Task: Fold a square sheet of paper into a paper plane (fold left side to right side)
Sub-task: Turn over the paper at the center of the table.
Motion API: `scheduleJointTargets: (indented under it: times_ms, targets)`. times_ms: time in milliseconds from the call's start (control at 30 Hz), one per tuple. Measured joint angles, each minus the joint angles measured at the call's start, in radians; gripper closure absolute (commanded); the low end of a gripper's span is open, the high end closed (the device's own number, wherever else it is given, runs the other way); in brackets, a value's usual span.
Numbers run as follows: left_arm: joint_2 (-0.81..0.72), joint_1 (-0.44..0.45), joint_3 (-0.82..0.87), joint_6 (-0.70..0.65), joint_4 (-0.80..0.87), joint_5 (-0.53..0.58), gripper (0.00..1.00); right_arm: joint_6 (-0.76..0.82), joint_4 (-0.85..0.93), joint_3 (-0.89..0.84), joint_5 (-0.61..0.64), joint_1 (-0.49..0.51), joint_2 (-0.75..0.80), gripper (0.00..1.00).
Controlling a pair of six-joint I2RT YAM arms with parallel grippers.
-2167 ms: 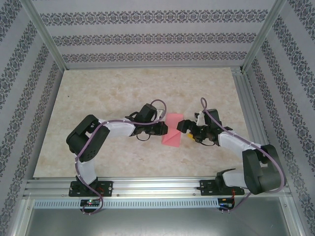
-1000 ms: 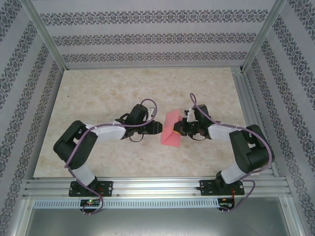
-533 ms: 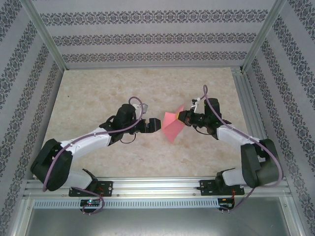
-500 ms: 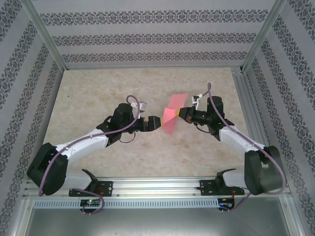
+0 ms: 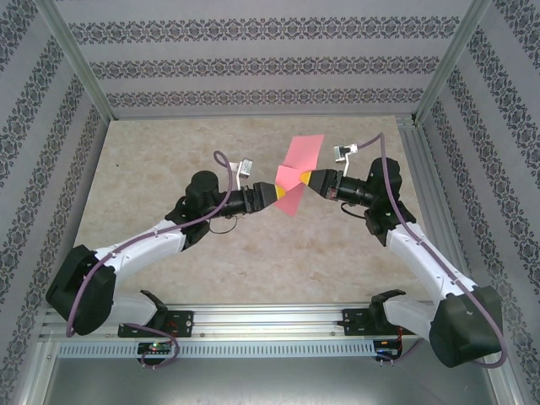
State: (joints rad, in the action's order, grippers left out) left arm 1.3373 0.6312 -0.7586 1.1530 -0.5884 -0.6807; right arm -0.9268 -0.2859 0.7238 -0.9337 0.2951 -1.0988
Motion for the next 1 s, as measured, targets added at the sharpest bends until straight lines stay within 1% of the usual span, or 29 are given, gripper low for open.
scheduleJointTargets:
  times_ms: [133, 300, 400, 467, 533, 667, 733, 767, 800, 867, 933, 1000]
  targets:
    - [0.000, -0.001, 0.000, 0.041, -0.056, -0.008, 0.61, -0.005, 0.000, 0.000, 0.000, 0.005, 0.007, 0.98]
    - [-0.002, -0.001, 0.000, 0.059, -0.070, -0.010, 0.76, -0.014, 0.000, 0.000, 0.001, 0.004, 0.008, 0.95]
    - [-0.012, -0.001, 0.000, 0.053, -0.062, -0.010, 0.84, -0.018, 0.000, 0.000, 0.001, 0.004, 0.009, 0.92]
    - [-0.025, -0.001, 0.000, 0.040, -0.041, -0.010, 0.90, -0.018, 0.001, 0.000, 0.001, 0.004, 0.009, 0.87]
    - [-0.042, -0.001, -0.005, 0.006, 0.014, -0.004, 0.93, -0.016, 0.004, 0.000, 0.002, 0.004, 0.009, 0.79]
    - [-0.076, 0.006, -0.053, -0.118, 0.228, 0.042, 0.96, 0.019, 0.071, 0.001, 0.023, -0.006, 0.025, 0.62]
    - [-0.097, 0.021, -0.105, -0.212, 0.391, 0.099, 0.98, 0.070, 0.152, 0.005, 0.049, -0.025, 0.047, 0.52]
    - [-0.104, 0.030, -0.130, -0.256, 0.459, 0.131, 0.98, 0.092, 0.197, 0.008, 0.061, -0.034, 0.057, 0.49]
    - [-0.112, 0.045, -0.168, -0.307, 0.555, 0.180, 1.00, 0.125, 0.253, 0.016, 0.083, -0.045, 0.069, 0.44]
    - [-0.116, 0.080, -0.243, -0.394, 0.729, 0.300, 1.00, 0.188, 0.366, 0.037, 0.137, -0.063, 0.089, 0.39]
    - [-0.106, 0.121, -0.320, -0.468, 0.904, 0.437, 1.00, 0.258, 0.491, 0.067, 0.211, -0.077, 0.105, 0.36]
    - [-0.072, 0.165, -0.402, -0.520, 1.075, 0.583, 1.00, 0.320, 0.600, 0.090, 0.288, -0.089, 0.118, 0.36]
